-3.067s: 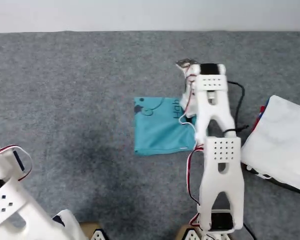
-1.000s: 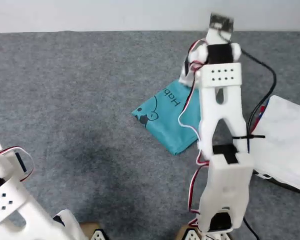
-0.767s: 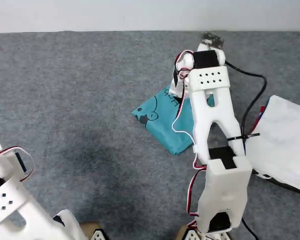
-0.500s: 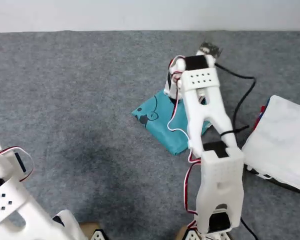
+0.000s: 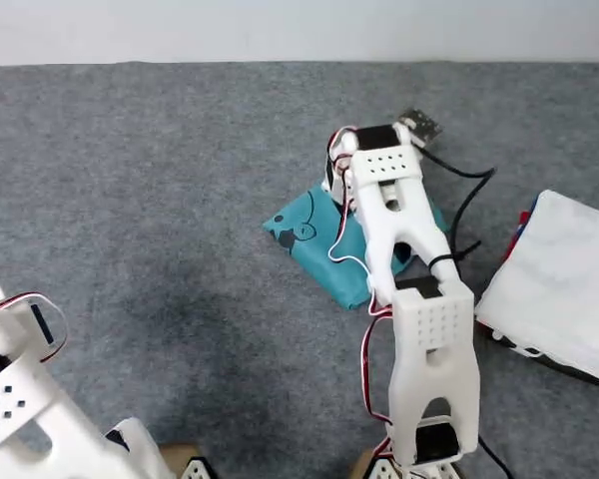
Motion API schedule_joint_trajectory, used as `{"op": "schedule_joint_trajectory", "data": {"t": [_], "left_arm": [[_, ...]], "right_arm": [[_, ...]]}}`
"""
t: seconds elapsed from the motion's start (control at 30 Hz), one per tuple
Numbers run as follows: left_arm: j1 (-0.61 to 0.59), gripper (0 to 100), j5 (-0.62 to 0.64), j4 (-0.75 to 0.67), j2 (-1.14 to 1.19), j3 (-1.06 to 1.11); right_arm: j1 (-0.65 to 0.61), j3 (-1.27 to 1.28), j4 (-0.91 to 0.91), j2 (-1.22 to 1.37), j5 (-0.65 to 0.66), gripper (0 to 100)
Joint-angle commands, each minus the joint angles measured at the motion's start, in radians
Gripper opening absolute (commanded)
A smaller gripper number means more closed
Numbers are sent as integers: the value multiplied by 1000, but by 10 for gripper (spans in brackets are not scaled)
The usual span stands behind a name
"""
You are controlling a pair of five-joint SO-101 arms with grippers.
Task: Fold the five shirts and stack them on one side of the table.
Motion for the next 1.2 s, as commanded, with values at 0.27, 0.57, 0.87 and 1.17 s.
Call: {"op": "schedule_joint_trajectory", "data": {"t": [0.27, 0.57, 0.87, 1.17], "left_arm": [[0, 5, -11, -20, -12, -4], [0, 5, -11, -20, -12, -4], [0, 5, -11, -20, -12, -4], [-2, 5, -11, -20, -14, -4]], "right_arm": [[51, -8, -142, 148, -37, 355], [59, -8, -131, 142, 123, 18], [93, -8, -7, 12, 338, 9], [162, -6, 117, -229, 529, 9]]}}
